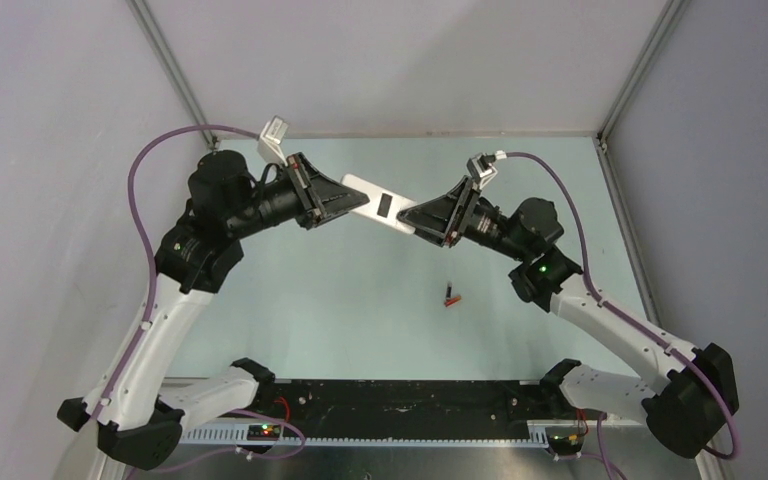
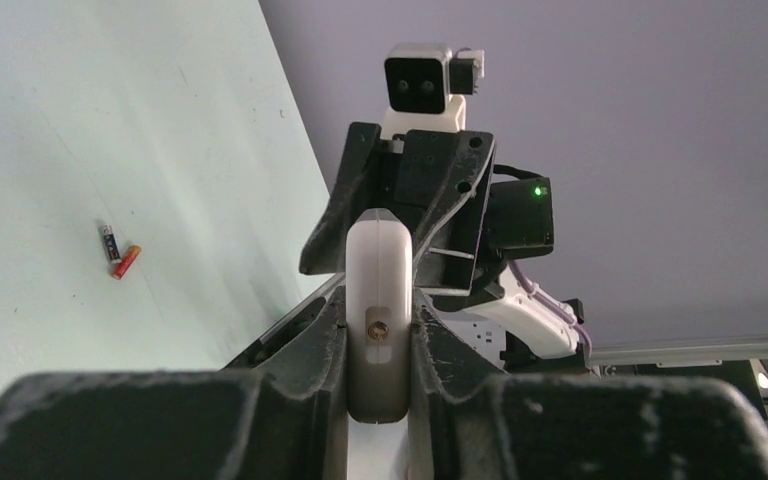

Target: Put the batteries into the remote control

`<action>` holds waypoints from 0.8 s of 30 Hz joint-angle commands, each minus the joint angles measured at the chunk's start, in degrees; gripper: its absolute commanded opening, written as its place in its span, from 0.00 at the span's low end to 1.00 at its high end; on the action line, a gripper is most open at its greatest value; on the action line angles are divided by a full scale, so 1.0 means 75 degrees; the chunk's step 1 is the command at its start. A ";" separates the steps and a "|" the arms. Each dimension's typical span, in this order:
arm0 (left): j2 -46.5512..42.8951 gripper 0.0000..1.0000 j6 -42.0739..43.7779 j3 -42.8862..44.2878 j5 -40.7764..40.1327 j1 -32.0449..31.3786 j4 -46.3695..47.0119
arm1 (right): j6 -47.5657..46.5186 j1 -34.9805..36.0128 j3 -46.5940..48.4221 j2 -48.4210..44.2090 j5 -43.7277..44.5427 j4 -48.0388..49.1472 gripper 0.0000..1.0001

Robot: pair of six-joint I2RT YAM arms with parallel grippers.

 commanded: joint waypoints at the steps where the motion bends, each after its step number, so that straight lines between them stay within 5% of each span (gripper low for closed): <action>1: -0.0074 0.00 -0.0237 -0.0081 0.0427 0.0046 0.0414 | 0.0237 -0.0089 0.0019 0.0190 -0.0154 0.0795 0.58; 15: -0.0221 0.00 -0.0420 -0.0404 0.0512 0.0487 0.0643 | 0.0432 -0.0269 -0.0027 0.0671 -0.0566 0.1217 0.22; 24: -0.0294 0.00 -0.0611 -0.0635 0.0884 0.1010 0.0880 | 0.0225 -0.0499 -0.0330 0.0579 -0.0925 0.1260 0.16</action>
